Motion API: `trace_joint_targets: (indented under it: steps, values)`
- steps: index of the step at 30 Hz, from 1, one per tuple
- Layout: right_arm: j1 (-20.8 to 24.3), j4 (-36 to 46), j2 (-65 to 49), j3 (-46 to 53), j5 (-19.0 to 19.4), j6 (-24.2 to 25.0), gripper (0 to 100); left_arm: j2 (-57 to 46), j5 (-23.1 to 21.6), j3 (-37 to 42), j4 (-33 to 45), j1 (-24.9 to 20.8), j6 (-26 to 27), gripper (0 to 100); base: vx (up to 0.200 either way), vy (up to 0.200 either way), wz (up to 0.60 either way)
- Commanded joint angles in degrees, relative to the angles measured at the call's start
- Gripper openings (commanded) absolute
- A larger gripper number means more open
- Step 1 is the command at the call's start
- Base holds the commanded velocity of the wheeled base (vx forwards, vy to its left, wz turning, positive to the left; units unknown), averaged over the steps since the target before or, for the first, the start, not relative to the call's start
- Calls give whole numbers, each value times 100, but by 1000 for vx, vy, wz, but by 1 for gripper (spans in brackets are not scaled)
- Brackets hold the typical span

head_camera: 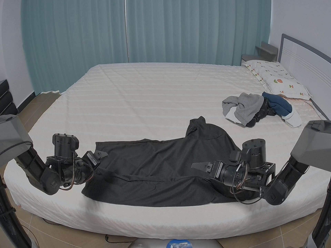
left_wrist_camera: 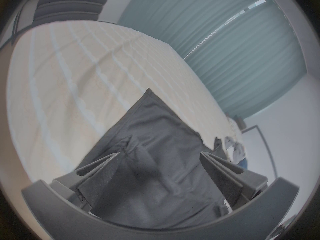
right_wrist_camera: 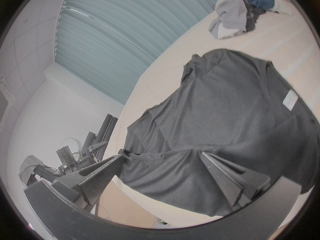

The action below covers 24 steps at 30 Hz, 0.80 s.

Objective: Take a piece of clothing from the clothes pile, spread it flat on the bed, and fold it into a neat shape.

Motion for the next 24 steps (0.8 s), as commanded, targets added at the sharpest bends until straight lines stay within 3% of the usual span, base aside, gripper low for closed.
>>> trace_joint_targets:
  steps: [1, 9, 20, 21, 24]
  values:
    - [-511, -2, -219, 206, -3, -351, 100, 49, 18, 27, 160, -1, 116, 100, 0, 0, 0]
    - [-774, -2, -166, 399, -3, -896, 100, 576, 18, -254, 11, 16, 151, 100, 0, 0, 0]
    - [-1117, -11, -166, 496, -3, -940, 100, 840, 44, -632, 37, 69, 160, 100, 0, 0, 0]
    - [-1161, -11, -166, 496, -3, -940, 100, 884, 44, -632, 37, 69, 169, 0, 0, 0, 0]
    - [-1196, -2, -201, 514, -3, -949, 100, 936, 44, -632, 28, 86, 169, 0, 0, 0, 0]
